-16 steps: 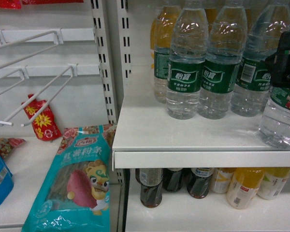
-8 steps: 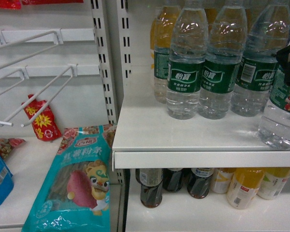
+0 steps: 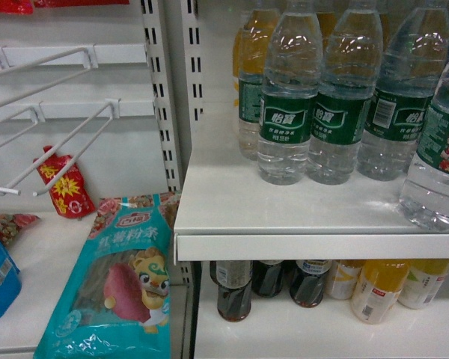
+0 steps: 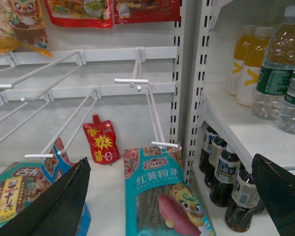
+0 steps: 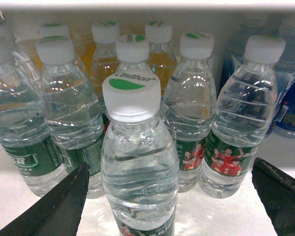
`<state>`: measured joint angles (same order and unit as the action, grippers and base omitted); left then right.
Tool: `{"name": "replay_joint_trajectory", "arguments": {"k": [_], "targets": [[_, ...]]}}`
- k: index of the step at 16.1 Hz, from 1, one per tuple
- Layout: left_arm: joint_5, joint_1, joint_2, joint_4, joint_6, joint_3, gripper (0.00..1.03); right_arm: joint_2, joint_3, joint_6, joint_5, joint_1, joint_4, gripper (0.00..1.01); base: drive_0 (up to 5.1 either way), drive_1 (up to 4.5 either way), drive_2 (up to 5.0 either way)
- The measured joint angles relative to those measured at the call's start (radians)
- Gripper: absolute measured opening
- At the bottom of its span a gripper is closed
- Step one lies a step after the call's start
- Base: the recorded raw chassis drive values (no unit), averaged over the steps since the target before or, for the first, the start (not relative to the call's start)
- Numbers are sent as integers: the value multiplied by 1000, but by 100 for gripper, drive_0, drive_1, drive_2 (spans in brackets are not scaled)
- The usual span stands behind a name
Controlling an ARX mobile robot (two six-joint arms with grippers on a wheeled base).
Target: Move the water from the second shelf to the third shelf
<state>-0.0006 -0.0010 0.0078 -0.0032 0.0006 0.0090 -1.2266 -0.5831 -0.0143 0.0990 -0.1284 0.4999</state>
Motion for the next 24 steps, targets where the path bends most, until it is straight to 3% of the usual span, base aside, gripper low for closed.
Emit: {"name": "replay_joint_trajectory", "arguments": {"k": [4,5,6,7,8,19,24], "targets": [[0,0,0,0,0,0,98,296,74,0,35,-24,-136,98,0,0,0],[0,0,0,0,0,0,98,543,142,8,47,-26,-275,79,0,0,0],[0,0,0,0,0,0,98,816,267,8,-82,123,-424,42,0,0,0],[0,0,0,0,0,0,98,875,358,8,-100,129,-351,11,0,0,0],[0,0,0,0,0,0,98,885,399,13,-99,129,-358,1,0,0,0],[0,0,0,0,0,0,98,1036,518,12,-99,129,-378,2,0,0,0],[0,0,0,0,0,0,98,1138,529,12,-100,129,-503,2,0,0,0]]}}
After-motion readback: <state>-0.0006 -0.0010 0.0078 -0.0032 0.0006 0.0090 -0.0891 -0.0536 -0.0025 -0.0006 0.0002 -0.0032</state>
